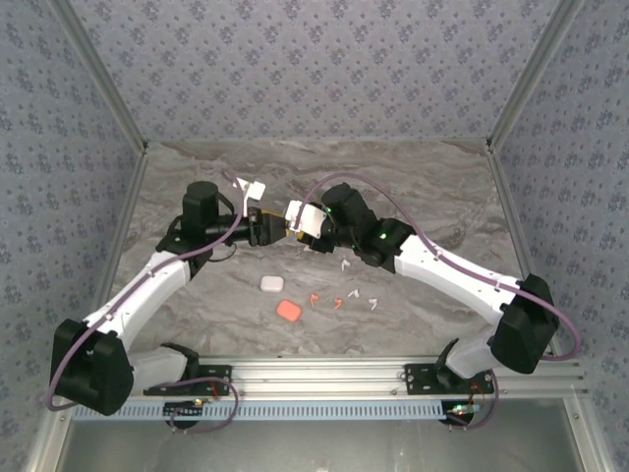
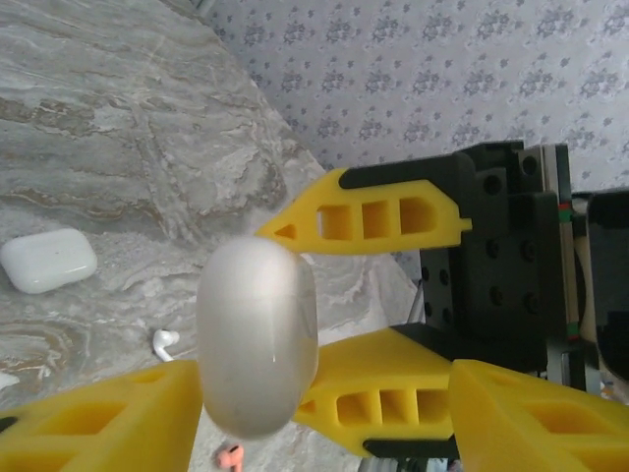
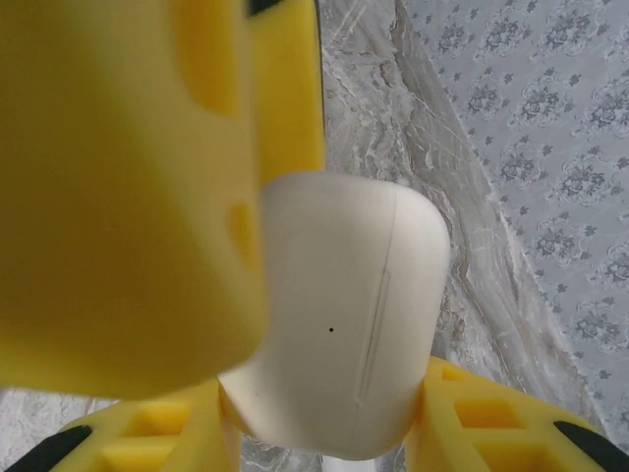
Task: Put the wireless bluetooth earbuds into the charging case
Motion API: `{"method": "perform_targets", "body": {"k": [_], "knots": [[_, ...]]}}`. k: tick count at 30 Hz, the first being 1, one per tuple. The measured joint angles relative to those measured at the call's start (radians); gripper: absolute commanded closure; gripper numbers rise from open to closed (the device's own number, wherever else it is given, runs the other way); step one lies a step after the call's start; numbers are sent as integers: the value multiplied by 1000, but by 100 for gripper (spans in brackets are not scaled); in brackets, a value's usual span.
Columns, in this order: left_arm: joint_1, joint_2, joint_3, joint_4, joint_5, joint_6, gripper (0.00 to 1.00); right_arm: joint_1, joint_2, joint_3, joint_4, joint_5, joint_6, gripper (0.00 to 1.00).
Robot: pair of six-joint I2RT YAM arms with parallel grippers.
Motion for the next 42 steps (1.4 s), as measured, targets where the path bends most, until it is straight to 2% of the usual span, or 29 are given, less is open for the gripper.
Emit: {"method": "perform_targets", "body": {"k": [8, 16, 18, 22, 27, 31, 36, 42], "knots": [[-3, 25, 6, -4, 2, 11, 68, 7, -10, 0, 0, 1, -11, 58], [-10, 35, 9, -3, 2, 2, 80, 6, -17, 3, -23, 1, -15, 55], [-14, 35, 9, -2, 2, -5, 82, 6, -19, 8, -39, 0, -14, 52], [-27, 35, 9, 21, -1, -5, 86, -5, -28, 25, -83, -20, -2, 36], [-45, 29, -6, 104, -40, -3, 94, -61, -86, 25, -137, -123, 65, 20], [-87, -18, -78, 191, -114, 26, 99, -183, -181, 6, -117, -272, 187, 12], [-164, -82, -164, 341, -208, 85, 100, -323, -288, -108, 19, -455, 408, 6], [-214, -100, -222, 502, -286, 131, 100, -349, -295, -201, 172, -561, 618, 4]]}}
